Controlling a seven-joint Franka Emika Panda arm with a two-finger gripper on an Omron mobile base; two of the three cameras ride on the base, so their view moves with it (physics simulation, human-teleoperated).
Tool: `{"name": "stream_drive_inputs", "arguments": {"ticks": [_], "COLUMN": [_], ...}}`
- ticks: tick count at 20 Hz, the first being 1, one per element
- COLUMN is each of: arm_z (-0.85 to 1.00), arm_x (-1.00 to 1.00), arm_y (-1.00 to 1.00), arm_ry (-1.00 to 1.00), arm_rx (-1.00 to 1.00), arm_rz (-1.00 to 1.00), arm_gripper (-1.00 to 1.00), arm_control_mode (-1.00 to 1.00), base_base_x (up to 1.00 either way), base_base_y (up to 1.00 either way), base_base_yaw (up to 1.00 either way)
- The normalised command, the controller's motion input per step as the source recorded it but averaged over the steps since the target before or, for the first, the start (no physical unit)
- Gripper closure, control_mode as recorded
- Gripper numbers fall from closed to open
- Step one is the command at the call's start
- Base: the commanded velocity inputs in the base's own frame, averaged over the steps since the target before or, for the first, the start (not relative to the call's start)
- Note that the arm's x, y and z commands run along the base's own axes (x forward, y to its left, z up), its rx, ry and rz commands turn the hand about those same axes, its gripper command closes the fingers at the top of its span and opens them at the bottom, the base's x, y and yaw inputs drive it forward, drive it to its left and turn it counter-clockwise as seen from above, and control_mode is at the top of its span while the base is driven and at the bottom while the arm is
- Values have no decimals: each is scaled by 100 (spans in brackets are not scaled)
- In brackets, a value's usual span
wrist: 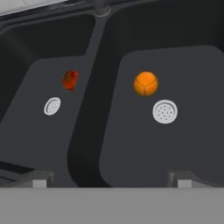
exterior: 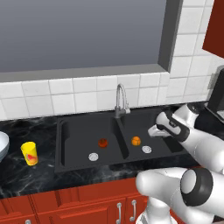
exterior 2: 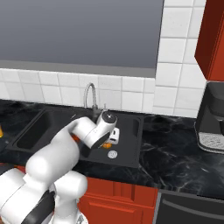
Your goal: Remove the tomato and orange from the sink. Then move the bowl and cup from the counter to the sink for washing.
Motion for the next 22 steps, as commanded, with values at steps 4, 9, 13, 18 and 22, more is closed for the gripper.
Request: {"name": "stream_drive_inputs", "arguments": {"ticks": [4,9,13,18,22], "arm_z": [-10,-8,-7,-9,-11], "arm_x": [14,16,19,18,17], "arm_y": [0,0,0,0,0], "arm_ry": [0,0,0,0,0], "arm_rx": [6,1,0,0,0], "arm_rz": [0,0,0,0,0], "arm_gripper": [-100,-100,-100,-100,-100], "arm_control_mode": [-100,-100,-100,-100,-100], "base_base_x": [0,0,0,0,0], "base_base_y": [0,0,0,0,0], "base_base_yaw": [0,0,0,0,0]}}
